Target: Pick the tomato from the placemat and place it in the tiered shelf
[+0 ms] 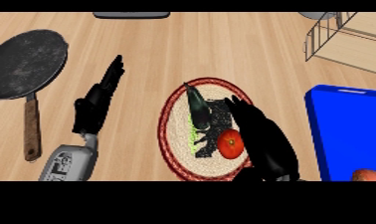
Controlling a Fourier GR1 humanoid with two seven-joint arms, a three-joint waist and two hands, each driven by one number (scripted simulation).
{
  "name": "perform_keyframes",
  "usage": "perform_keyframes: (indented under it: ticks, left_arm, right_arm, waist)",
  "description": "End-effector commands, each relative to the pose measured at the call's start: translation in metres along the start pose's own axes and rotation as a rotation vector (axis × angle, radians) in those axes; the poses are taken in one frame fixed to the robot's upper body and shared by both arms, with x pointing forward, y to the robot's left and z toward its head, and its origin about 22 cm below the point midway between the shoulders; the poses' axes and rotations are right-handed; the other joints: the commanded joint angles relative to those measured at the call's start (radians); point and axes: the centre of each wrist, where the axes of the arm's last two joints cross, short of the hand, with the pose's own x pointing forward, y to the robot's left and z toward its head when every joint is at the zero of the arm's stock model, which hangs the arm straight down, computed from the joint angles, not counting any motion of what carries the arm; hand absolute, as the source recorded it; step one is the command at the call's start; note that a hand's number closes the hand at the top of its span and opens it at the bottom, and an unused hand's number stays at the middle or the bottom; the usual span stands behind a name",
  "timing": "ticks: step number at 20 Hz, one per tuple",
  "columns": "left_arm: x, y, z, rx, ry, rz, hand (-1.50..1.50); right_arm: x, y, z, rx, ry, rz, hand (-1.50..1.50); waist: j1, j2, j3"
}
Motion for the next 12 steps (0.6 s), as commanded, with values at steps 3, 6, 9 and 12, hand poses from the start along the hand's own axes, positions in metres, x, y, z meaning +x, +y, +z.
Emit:
perform_keyframes:
  ticks: [3,6,9,12]
  left_arm:
    - [0.009,-0.001,0.016,0.001,0.008,0.009,0.00]
    - [-0.004,0.001,0.006,0.010,-0.006,0.008,0.00]
    - [-0.006,0.000,0.002,-0.003,0.001,-0.006,0.00]
    - [0.004,-0.001,-0.008,-0.010,0.017,0.000,0.00]
  right_arm:
    - [-0.010,0.011,-0.026,0.000,0.017,0.006,-1.50]
    - [-0.019,0.010,-0.021,0.015,0.014,0.021,-1.50]
    - [-0.001,0.019,-0.037,0.028,0.013,-0.002,-1.50]
    - [0.006,0.039,-0.035,0.029,-0.002,0.010,-1.50]
  waist:
    - [0.004,0.000,0.000]
    - [0.000,0.000,0.000]
    - [0.001,0.001,0.000]
    - [0.000,0.001,0.000]
